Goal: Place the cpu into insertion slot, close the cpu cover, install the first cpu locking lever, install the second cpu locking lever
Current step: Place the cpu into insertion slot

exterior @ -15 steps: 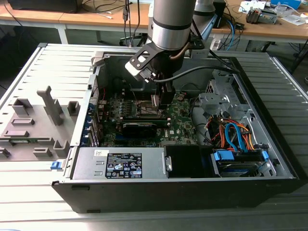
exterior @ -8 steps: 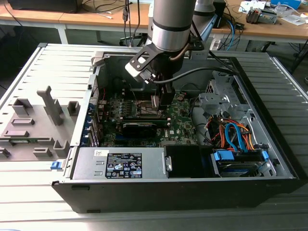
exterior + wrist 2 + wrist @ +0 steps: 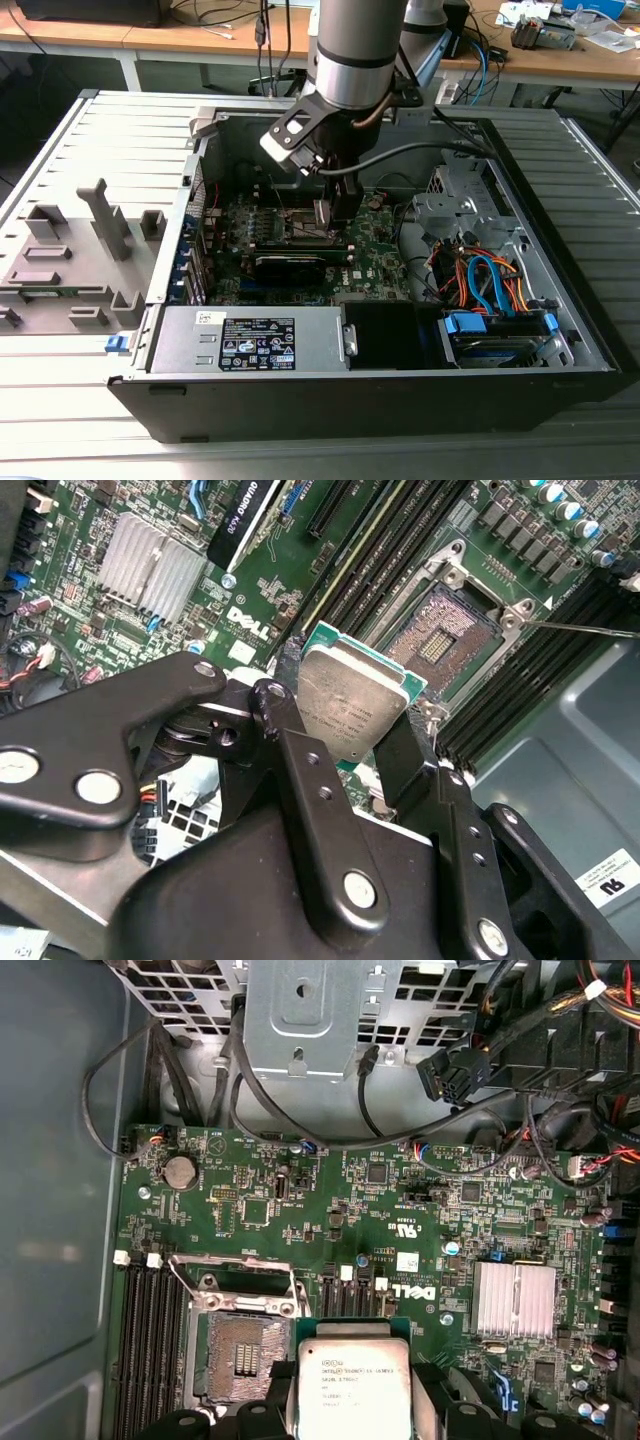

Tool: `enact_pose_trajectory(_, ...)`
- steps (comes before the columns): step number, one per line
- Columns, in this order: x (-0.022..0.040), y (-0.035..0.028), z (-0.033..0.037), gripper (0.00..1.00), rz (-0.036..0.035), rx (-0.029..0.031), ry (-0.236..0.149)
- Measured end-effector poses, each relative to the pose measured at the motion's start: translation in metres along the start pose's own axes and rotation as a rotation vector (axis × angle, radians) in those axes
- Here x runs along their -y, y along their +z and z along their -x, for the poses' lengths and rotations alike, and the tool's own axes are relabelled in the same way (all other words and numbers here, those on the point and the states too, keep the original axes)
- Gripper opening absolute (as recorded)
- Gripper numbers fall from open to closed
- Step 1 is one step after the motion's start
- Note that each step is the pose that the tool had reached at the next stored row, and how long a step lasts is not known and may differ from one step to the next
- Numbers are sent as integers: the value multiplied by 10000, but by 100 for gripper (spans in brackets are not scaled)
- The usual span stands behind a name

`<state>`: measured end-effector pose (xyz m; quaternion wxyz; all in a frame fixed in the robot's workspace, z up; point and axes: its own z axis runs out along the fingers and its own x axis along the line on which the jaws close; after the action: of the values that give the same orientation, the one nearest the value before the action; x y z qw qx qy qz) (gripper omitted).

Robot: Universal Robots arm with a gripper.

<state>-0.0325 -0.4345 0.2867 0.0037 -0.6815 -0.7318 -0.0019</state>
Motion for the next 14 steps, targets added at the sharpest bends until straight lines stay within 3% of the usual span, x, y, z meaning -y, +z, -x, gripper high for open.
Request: enact_pose_trajectory(14,0,56,1,55,0,0,0)
